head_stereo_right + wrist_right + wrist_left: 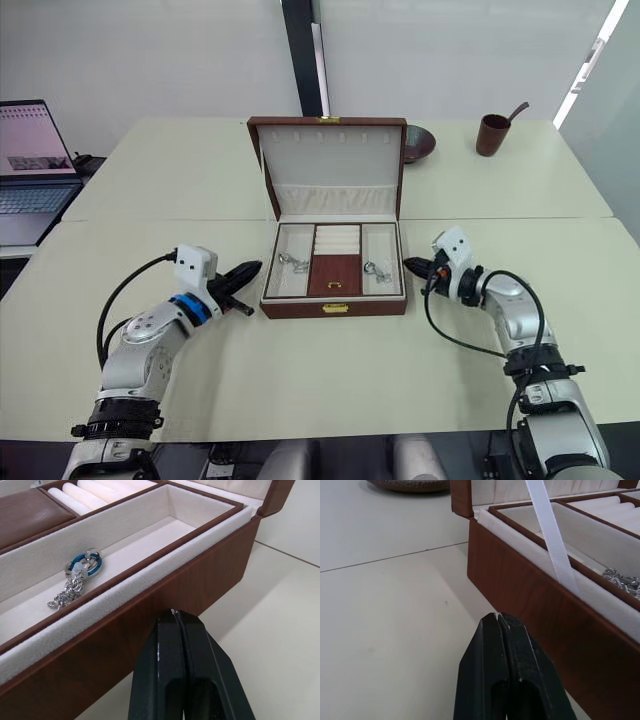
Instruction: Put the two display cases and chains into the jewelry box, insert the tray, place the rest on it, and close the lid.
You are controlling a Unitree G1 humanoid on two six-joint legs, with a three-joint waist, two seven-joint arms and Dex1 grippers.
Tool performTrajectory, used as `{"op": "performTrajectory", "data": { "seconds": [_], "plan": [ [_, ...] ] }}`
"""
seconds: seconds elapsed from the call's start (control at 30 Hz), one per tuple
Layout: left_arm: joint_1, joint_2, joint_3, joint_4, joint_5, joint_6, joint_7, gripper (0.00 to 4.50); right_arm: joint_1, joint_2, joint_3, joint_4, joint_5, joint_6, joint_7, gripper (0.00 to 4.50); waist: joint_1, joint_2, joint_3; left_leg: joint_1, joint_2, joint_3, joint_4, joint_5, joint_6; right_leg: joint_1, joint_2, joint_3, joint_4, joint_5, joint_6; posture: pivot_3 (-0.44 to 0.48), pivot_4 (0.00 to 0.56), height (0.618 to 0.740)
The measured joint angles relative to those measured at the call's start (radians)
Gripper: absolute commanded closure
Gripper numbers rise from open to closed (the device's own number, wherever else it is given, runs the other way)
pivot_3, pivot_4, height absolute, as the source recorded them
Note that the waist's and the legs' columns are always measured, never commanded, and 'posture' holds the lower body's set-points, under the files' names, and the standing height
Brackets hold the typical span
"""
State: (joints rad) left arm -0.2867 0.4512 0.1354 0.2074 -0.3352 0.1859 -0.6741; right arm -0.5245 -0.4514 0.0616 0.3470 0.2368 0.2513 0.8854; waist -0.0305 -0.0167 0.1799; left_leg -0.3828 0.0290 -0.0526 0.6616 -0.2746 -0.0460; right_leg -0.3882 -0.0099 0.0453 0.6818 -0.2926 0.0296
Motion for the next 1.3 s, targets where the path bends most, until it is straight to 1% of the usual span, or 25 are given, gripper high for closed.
{"op": "performTrajectory", "data": {
  "seconds": [0.17,0.33,0.47,0.63,0.8,1.07,1.3],
  "plan": [
    [0.01,-0.002,-0.01,-0.014,-0.015,0.01,-0.05,4.5,0.033,0.0,0.0,-0.075,0.009,0.059,0.008,4.48,-0.002,0.0,0.0,0.0,0.001,0.0,-0.001,0.0,0.0,0.0,0.0,0.0,0.0,0.0,0.0,0.0,0.15,0.74],
    [0.057,0.013,-0.01,-0.056,-0.018,0.03,-0.078,4.5,0.089,-0.004,0.001,-0.169,0.018,0.115,0.014,4.48,-0.002,0.0,0.0,0.0,0.0,0.0,-0.001,0.0,0.0,0.0,0.0,0.0,-0.001,0.0,0.0,0.0,0.15,0.74],
    [0.102,0.016,-0.002,-0.112,-0.021,0.049,-0.079,4.5,0.135,-0.006,0.0,-0.238,0.021,0.147,0.015,4.48,-0.002,0.0,0.0,0.0,0.0,0.0,-0.001,0.0,0.0,0.0,0.0,0.0,-0.001,0.0,0.0,0.0,0.15,0.74],
    [0.215,0.016,0.003,-0.248,-0.038,0.095,-0.076,4.5,0.208,-0.023,-0.009,-0.329,0.031,0.188,0.015,4.48,-0.001,0.0,0.0,0.0,0.0,0.0,-0.001,0.0,0.0,0.001,-0.001,0.0,-0.001,0.0,0.0,0.0,0.15,0.74],
    [0.29,0.016,0.003,-0.35,-0.046,0.142,-0.073,4.5,0.256,-0.043,-0.025,-0.389,0.038,0.226,0.015,4.48,0.0,0.0,0.0,0.001,-0.001,0.0,0.0,0.0,0.0,0.002,-0.002,0.0,-0.001,0.0,0.0,0.0,0.15,0.74],
    [0.358,0.035,0.013,-0.424,-0.056,0.166,-0.073,4.5,0.355,-0.06,-0.035,-0.541,0.061,0.317,0.0,4.48,0.001,0.0,-0.001,0.001,-0.001,-0.001,-0.001,0.0,0.0,0.002,-0.001,0.0,-0.002,-0.001,0.0,0.0,0.15,0.74],
    [0.404,0.036,0.024,-0.459,-0.058,0.181,-0.073,4.5,0.392,-0.061,-0.039,-0.611,0.063,0.375,-0.009,4.48,-0.001,0.0,-0.001,0.002,-0.001,0.0,-0.001,0.0,0.0,0.002,-0.001,0.0,-0.002,-0.001,0.0,0.0,0.15,0.74]
  ]
}}
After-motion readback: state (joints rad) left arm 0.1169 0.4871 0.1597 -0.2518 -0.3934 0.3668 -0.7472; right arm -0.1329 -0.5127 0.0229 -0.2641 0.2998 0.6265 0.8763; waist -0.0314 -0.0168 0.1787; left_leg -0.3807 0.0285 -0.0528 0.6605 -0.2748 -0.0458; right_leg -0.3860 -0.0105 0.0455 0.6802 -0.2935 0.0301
